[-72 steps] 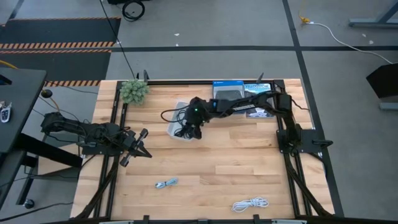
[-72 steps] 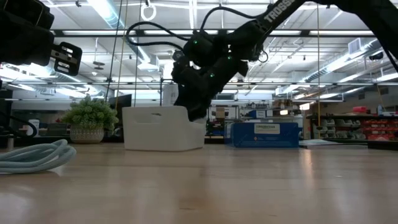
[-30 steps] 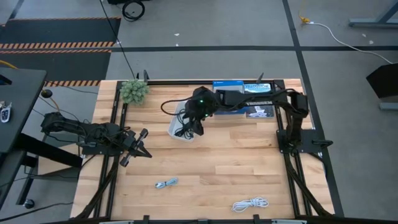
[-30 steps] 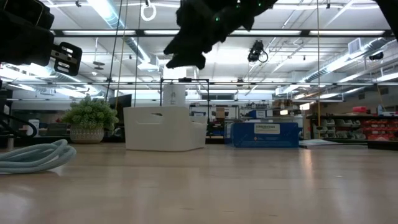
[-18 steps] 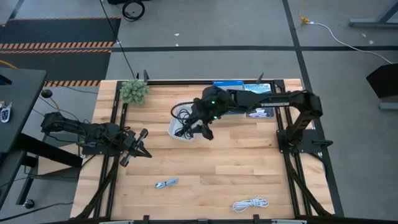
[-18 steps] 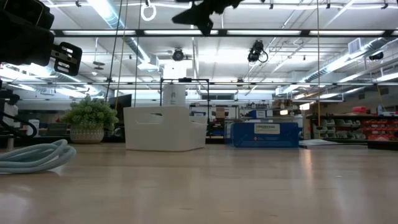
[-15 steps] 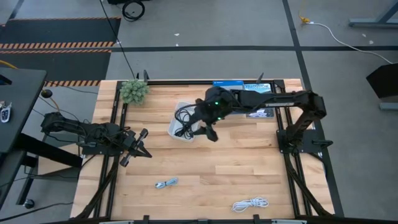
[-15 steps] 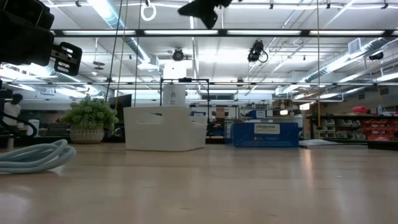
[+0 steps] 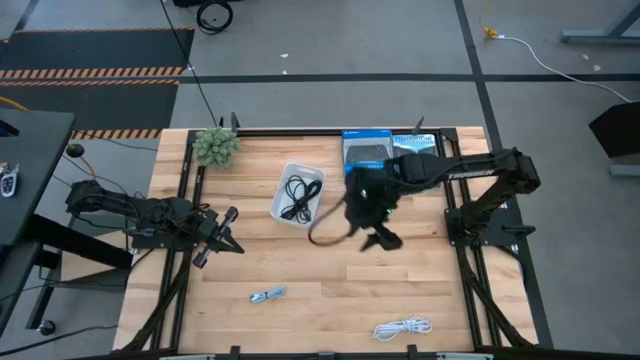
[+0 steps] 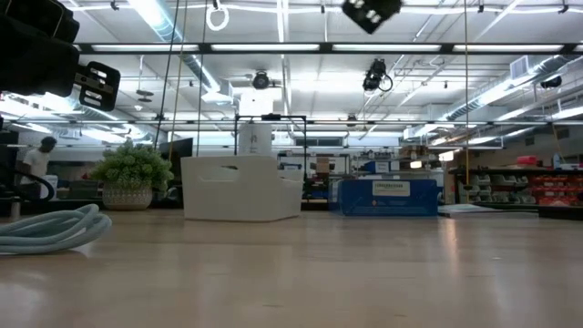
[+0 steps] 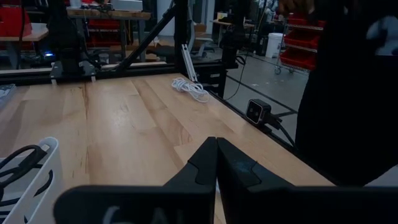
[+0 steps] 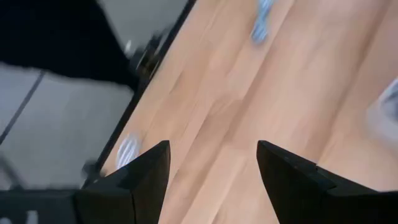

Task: Pick and place USB-C Cables
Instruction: Put the white charger cable into the white bin

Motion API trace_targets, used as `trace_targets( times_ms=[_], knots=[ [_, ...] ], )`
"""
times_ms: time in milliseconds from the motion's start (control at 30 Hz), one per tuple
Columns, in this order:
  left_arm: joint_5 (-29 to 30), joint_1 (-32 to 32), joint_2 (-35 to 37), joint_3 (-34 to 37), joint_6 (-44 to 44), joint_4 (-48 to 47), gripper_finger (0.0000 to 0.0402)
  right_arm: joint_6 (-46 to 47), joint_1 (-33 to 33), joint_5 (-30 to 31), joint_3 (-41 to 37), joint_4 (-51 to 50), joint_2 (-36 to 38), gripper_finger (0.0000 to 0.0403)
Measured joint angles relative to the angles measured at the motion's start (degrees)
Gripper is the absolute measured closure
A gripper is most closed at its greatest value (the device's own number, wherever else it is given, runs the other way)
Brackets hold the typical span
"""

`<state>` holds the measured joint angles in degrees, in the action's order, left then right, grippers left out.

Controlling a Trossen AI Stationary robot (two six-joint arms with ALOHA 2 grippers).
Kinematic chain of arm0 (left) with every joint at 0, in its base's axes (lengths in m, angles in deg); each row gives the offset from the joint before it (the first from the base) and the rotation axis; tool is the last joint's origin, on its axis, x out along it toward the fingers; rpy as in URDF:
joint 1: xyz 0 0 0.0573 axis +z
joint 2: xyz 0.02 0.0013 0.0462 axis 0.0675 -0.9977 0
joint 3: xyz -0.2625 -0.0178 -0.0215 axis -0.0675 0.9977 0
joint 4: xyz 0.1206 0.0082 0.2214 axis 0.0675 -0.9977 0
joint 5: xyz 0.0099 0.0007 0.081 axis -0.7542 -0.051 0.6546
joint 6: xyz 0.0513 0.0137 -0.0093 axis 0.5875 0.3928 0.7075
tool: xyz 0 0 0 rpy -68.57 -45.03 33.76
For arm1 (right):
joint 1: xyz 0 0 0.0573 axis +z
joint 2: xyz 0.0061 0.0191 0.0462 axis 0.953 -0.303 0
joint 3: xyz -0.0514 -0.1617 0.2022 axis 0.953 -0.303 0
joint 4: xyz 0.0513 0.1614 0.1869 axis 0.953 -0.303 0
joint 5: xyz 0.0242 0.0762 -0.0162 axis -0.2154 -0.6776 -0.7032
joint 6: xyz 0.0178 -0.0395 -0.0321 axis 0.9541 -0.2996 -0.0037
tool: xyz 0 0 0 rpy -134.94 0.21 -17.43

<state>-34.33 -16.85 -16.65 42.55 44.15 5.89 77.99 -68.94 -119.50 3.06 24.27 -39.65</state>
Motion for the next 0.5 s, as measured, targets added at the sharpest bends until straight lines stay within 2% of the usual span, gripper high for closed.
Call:
trace_targets(
  times_ms=[200,500],
  knots=[
    [0.01,0.00,0.01,0.01,0.02,0.00,0.0390,-0.44,4.43,1.74,0.00,-10.52,0.22,0.0156],
    [0.00,0.00,0.01,0.01,0.00,0.00,0.0390,6.72,11.95,1.83,-0.01,-15.65,0.22,0.0156]
  ],
)
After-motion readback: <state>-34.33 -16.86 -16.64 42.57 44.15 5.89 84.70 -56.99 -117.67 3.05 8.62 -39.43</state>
